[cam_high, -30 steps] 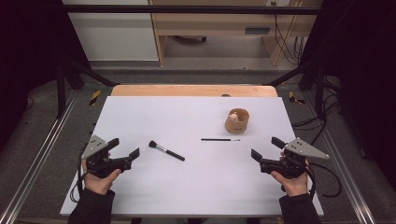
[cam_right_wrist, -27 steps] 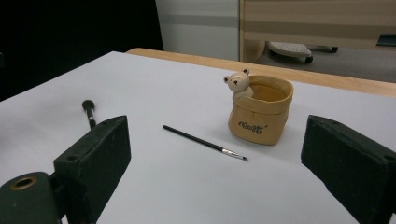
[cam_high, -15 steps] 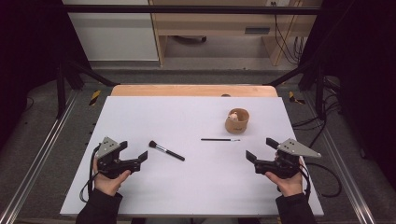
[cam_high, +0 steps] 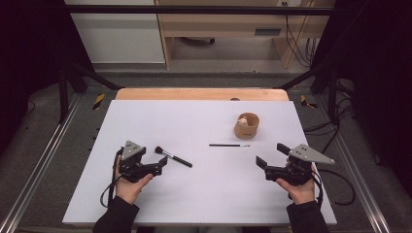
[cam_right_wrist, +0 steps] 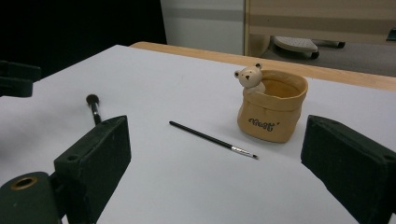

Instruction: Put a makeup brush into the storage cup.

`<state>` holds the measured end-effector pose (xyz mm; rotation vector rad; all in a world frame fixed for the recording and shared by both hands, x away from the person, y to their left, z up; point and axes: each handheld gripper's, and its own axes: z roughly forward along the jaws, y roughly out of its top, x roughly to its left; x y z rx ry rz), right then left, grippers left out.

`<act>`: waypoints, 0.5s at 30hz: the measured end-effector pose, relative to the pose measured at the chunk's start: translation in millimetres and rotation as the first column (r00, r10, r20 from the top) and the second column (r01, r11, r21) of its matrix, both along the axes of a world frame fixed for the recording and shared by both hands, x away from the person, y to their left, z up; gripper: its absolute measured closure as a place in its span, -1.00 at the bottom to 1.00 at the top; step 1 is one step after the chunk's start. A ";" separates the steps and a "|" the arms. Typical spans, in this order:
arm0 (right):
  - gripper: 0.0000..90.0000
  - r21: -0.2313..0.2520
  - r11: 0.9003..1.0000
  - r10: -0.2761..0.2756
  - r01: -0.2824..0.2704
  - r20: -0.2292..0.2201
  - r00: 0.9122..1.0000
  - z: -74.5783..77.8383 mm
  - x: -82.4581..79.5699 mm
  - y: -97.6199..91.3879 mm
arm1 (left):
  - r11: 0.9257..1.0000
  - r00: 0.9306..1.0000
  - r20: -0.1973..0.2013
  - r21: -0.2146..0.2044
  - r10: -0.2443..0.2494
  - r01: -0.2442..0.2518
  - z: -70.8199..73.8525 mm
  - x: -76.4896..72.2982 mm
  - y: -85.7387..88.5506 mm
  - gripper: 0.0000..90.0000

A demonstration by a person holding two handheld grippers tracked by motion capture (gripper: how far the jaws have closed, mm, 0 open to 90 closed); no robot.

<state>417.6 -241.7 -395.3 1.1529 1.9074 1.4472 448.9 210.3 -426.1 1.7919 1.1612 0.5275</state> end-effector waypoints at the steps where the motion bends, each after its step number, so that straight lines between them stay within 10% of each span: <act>1: -0.80 0.000 1.000 -0.001 0.001 0.001 1.000 0.2 -0.2 -0.4 | 1.000 1.000 -0.012 0.011 0.009 -0.009 -2.7 2.7 -6.4 -0.79; 15: -0.80 0.005 1.000 -0.003 0.003 0.011 1.000 2.2 -1.0 -2.4 | 0.996 0.994 -0.086 0.065 0.060 -0.055 -21.5 20.0 -41.3 -0.76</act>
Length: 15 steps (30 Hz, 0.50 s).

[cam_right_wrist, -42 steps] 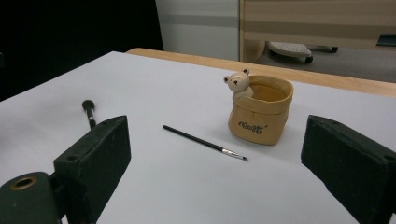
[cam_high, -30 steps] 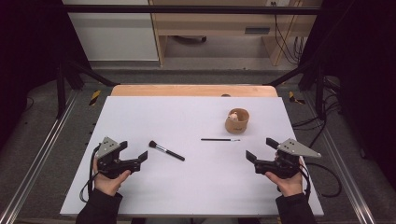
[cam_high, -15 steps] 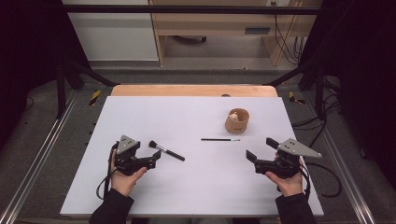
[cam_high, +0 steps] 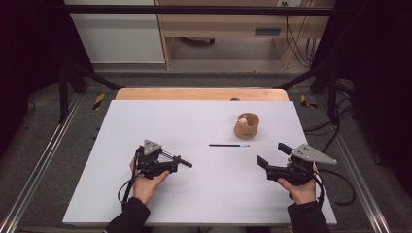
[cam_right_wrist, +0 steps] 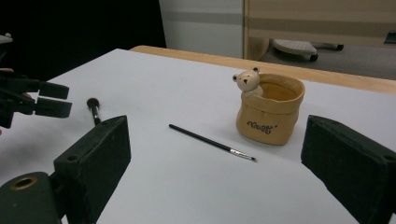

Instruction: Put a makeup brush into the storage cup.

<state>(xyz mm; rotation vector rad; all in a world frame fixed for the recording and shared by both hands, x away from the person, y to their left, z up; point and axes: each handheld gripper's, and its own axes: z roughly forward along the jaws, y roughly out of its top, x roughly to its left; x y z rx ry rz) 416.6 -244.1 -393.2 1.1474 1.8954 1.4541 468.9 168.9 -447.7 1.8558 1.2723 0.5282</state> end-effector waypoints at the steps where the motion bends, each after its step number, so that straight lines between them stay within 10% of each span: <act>1: -0.80 0.000 1.000 0.001 -0.001 0.001 1.000 0.1 -0.1 -0.1 | 1.000 1.000 -0.007 0.003 0.002 -0.002 -1.7 1.3 -1.5 -0.75; 15: -0.81 0.000 1.000 0.002 -0.002 -0.005 1.000 -0.8 0.3 0.8 | 0.998 0.995 -0.081 0.024 0.054 -0.053 -14.1 15.5 -15.2 -0.66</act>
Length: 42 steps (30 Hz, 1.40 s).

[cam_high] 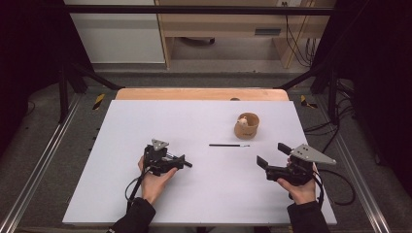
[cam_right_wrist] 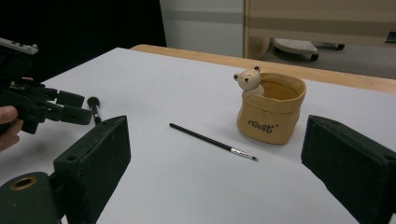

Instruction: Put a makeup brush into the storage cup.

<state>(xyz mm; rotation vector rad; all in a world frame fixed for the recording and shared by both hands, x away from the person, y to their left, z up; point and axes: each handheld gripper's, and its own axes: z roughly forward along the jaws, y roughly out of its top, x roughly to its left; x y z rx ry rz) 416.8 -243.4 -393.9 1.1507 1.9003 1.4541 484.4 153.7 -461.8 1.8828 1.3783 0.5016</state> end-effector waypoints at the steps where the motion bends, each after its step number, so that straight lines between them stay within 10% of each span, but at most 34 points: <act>1: -0.81 0.000 1.000 0.000 0.000 0.000 1.000 0.0 0.0 0.0 | 1.000 1.000 -0.006 0.003 0.006 -0.006 -1.0 1.2 -0.9 -0.66; 42: -0.81 -0.003 1.000 0.003 -0.003 -0.001 1.000 0.1 -0.2 0.6 | 0.996 0.994 -0.073 0.038 0.083 -0.080 -12.5 12.1 -13.2 -0.54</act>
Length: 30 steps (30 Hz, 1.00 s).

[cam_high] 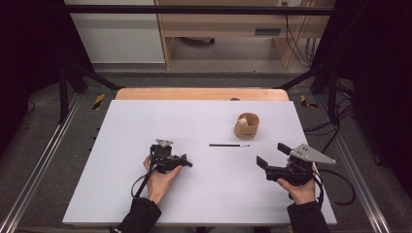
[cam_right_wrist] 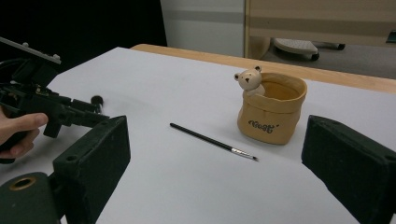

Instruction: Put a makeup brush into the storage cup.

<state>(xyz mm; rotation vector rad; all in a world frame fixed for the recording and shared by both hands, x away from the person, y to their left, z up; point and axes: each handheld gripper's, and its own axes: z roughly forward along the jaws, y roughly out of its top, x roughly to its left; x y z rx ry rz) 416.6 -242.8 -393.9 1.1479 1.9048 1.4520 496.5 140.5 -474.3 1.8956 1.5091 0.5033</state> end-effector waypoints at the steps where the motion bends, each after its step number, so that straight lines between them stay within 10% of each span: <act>1: -0.81 0.000 1.000 -0.002 0.002 0.001 1.000 0.0 0.0 -0.1 | 1.000 1.000 -0.003 0.001 -0.002 0.002 0.1 -0.2 0.3 -0.54; 5: -0.81 0.001 1.000 -0.002 0.002 0.008 1.000 0.9 -0.4 -1.7 | 0.998 1.000 -0.010 0.055 -0.019 0.020 -1.1 -2.2 0.9 -0.44; 30: -0.81 0.003 1.000 -0.003 0.003 0.008 1.000 1.7 -1.5 -2.7 | 0.987 0.986 -0.064 0.029 -0.157 0.159 8.1 -14.4 23.4 0.29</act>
